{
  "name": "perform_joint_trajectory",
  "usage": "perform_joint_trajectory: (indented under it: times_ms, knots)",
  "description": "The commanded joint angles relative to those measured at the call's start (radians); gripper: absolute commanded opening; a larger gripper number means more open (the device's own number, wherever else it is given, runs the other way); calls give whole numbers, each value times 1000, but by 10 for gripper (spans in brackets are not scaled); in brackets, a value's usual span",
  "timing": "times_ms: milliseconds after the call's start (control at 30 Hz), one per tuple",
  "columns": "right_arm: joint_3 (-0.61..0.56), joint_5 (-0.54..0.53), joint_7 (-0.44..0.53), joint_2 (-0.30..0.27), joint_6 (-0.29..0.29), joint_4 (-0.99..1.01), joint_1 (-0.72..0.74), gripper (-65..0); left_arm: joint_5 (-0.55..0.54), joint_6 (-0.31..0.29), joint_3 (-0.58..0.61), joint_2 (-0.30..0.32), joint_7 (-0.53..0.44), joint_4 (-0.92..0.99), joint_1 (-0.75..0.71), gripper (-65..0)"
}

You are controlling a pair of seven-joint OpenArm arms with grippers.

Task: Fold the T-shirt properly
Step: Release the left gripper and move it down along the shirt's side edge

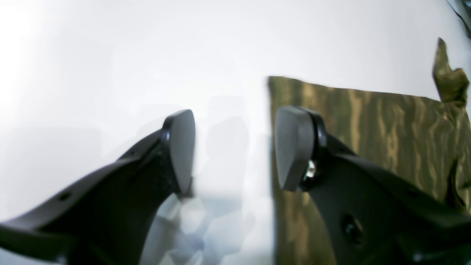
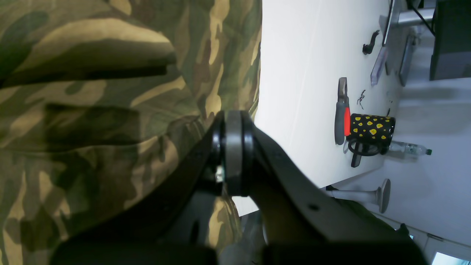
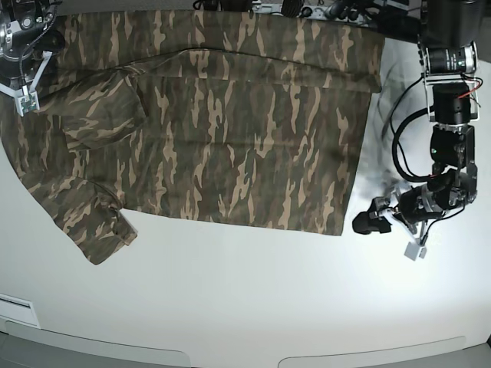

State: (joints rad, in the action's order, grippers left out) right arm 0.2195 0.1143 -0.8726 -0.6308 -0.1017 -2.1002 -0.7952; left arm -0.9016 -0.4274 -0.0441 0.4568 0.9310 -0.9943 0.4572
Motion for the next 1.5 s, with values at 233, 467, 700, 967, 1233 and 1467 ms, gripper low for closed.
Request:
perform_joint_trajectory:
  times_ms: [233,467,700,967,1233,1467]
  knots:
    - [10,14,9,-15,-11,-16,25,-650,32,26,148,-25,-7,-6,36,-290]
    - [10,13,9,-15,-10,-16,44,-650,35,1,230,-61,-14,-6,37,-290]
    - [10,14,18,-15,-10,-16,48,-650,29,37,231,-58,-11,-6,37,-559]
    - [10,-39,55,-15,12,-16,195,-650,60,76,231,-55,-18,-6,37,-650]
    - [10,-330,110,-15,197,193,605,-521,92,77,231,-55,-18,-6,37,-650]
    - [10,-546,80,-15,441,718,1002,-397,137,77,231,-55,-17,-6,36,-650]
